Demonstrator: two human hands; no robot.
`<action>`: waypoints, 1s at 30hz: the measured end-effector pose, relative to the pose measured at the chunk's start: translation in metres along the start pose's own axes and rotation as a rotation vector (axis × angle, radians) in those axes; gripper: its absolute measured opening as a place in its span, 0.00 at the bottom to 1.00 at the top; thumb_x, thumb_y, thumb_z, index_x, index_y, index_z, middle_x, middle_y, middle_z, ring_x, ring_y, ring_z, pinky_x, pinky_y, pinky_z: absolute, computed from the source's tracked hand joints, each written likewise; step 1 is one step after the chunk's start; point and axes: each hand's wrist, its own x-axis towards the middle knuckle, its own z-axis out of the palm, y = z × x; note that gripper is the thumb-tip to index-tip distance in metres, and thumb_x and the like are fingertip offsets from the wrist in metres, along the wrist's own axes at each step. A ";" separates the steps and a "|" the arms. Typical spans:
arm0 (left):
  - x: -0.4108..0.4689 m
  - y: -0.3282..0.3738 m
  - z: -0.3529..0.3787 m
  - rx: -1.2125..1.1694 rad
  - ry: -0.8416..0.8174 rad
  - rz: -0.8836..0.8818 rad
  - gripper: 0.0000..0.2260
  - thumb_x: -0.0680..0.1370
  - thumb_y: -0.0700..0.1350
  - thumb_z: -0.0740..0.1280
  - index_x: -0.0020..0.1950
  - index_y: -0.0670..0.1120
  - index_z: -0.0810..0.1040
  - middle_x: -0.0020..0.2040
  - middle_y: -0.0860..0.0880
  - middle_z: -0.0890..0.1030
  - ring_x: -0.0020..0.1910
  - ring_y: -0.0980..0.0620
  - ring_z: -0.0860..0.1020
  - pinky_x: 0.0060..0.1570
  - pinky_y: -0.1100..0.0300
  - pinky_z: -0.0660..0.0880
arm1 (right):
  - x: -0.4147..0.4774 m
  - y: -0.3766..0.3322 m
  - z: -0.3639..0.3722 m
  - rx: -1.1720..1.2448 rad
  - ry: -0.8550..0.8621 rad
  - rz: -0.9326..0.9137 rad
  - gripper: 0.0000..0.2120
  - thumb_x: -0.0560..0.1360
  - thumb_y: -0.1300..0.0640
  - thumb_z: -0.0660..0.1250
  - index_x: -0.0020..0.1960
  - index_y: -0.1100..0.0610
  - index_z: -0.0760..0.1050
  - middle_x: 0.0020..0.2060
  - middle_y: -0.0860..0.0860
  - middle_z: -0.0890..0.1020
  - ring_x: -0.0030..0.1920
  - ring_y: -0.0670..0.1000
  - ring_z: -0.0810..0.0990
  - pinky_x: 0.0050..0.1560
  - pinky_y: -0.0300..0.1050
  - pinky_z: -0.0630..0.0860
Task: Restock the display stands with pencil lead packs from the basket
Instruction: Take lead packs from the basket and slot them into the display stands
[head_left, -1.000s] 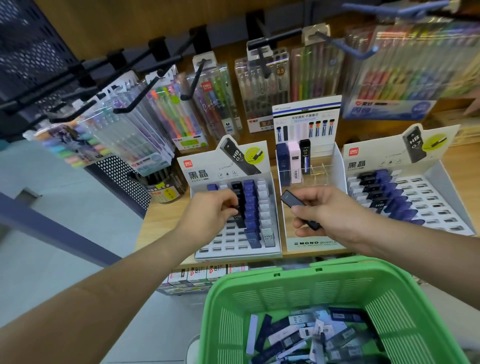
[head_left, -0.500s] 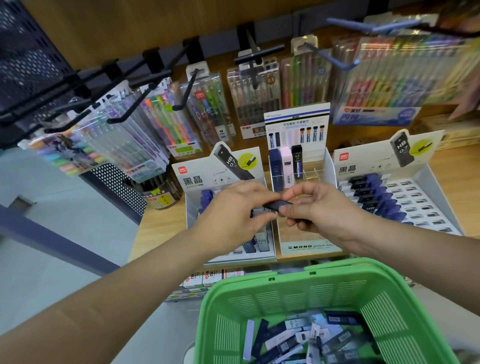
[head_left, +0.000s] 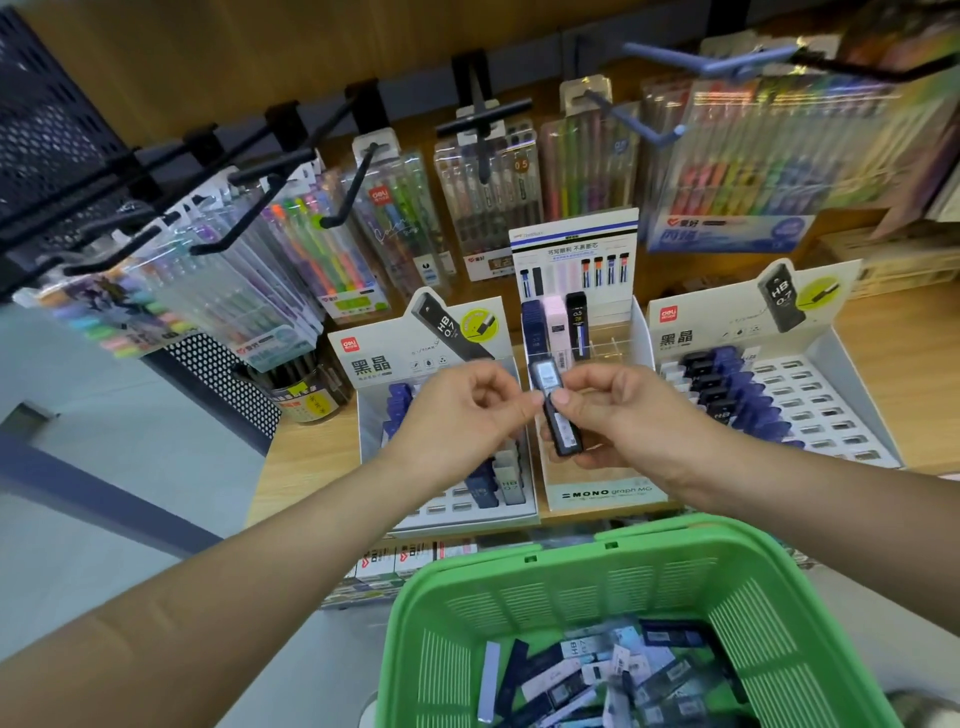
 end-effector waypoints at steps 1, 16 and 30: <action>0.001 0.003 -0.001 -0.074 0.002 -0.007 0.05 0.75 0.46 0.72 0.45 0.46 0.79 0.32 0.49 0.79 0.30 0.55 0.77 0.32 0.61 0.76 | -0.002 0.001 0.000 -0.048 -0.004 -0.007 0.12 0.77 0.55 0.68 0.60 0.56 0.77 0.47 0.53 0.84 0.41 0.51 0.83 0.31 0.38 0.76; 0.000 0.042 0.035 0.025 -0.277 0.096 0.13 0.65 0.48 0.75 0.43 0.42 0.82 0.34 0.45 0.82 0.32 0.52 0.80 0.35 0.63 0.79 | -0.041 0.013 -0.066 0.027 -0.099 0.119 0.11 0.81 0.58 0.62 0.48 0.60 0.82 0.36 0.56 0.83 0.35 0.49 0.80 0.34 0.39 0.76; 0.052 0.066 0.132 0.574 0.013 0.453 0.07 0.76 0.47 0.70 0.51 0.47 0.84 0.45 0.49 0.85 0.45 0.50 0.80 0.50 0.55 0.77 | -0.055 0.045 -0.178 -0.598 0.278 -0.023 0.06 0.77 0.60 0.68 0.54 0.55 0.80 0.38 0.51 0.77 0.38 0.51 0.75 0.41 0.44 0.72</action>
